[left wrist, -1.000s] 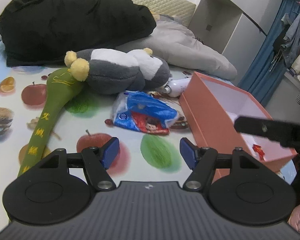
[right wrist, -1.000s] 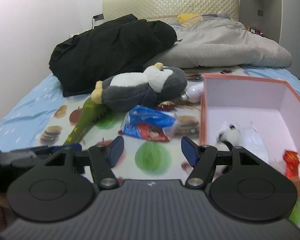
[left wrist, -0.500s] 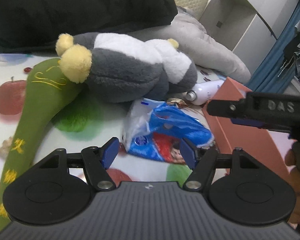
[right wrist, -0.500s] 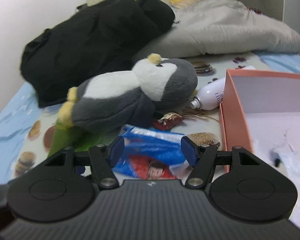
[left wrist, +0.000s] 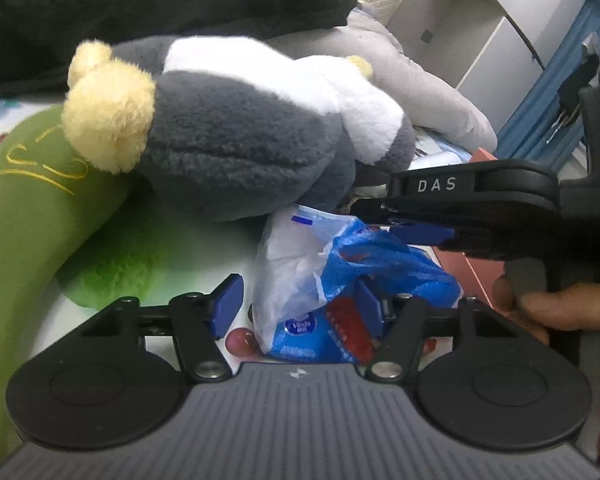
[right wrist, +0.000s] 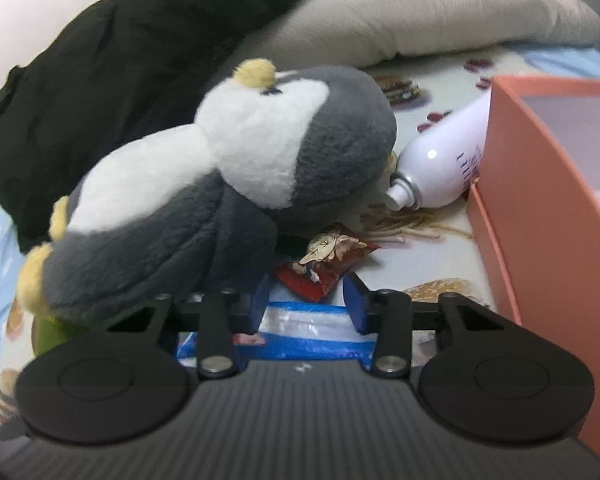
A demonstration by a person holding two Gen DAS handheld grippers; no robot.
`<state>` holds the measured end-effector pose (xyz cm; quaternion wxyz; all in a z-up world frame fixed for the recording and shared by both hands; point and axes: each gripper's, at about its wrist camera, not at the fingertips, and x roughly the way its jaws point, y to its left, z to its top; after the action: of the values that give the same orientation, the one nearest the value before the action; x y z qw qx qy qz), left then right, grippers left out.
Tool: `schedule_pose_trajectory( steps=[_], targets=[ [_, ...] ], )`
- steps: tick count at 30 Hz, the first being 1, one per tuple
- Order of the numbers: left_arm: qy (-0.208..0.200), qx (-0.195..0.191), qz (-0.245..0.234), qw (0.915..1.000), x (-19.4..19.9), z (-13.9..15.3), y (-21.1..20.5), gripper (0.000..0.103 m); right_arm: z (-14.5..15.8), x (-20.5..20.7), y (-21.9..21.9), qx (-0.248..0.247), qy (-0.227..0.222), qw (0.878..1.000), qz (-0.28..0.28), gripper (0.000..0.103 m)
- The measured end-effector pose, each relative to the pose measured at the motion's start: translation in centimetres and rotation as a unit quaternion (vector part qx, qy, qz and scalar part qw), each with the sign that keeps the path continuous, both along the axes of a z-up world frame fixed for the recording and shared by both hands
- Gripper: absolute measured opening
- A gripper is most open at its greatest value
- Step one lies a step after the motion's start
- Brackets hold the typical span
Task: Organize soft objects
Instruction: 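Grasp the blue snack bag with the left tool while the right tool grasps the brown wrapper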
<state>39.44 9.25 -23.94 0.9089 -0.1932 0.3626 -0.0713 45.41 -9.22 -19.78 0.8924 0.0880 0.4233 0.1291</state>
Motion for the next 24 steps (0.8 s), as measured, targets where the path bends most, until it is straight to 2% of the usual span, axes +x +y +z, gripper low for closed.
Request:
schedule_pose_trajectory(
  steps=[2, 4, 6, 11, 13, 20, 24],
  targets=[
    [0.001, -0.005, -0.007, 1.0, 0.6, -0.4, 0.0, 0.06, -0.6, 0.5, 0.0, 0.006, 0.007, 1.0, -0.006, 0.043],
    [0.001, -0.006, -0.009, 0.9999, 0.8, -0.4, -0.1, 0.055, -1.0, 0.9, 0.0, 0.006, 0.012, 1.0, -0.009, 0.036],
    [0.001, -0.005, -0.007, 1.0, 1.0, -0.5, -0.2, 0.05, -1.4, 1.2, 0.0, 0.013, 0.02, 1.0, -0.013, 0.026],
    [0.01, -0.009, 0.002, 0.9999, 1.1, -0.6, 0.0, 0.03, -1.3, 1.0, -0.1, 0.024, 0.018, 0.999, -0.013, 0.02],
    [0.015, -0.007, 0.005, 0.9998, 0.7, -0.5, -0.1, 0.026, -1.2, 0.7, 0.0, 0.021, 0.016, 1.0, -0.01, 0.019],
    [0.028, -0.001, 0.033, 0.999, -2.1, 0.3, 0.3, 0.024, 0.6, -1.7, -0.1, 0.01, 0.005, 1.0, 0.009, 0.018],
    [0.035, 0.017, 0.053, 0.9978, -5.0, 1.0, 0.5, 0.024, 1.7, -3.8, -0.4, 0.003, 0.0, 1.0, 0.017, 0.017]
  ],
)
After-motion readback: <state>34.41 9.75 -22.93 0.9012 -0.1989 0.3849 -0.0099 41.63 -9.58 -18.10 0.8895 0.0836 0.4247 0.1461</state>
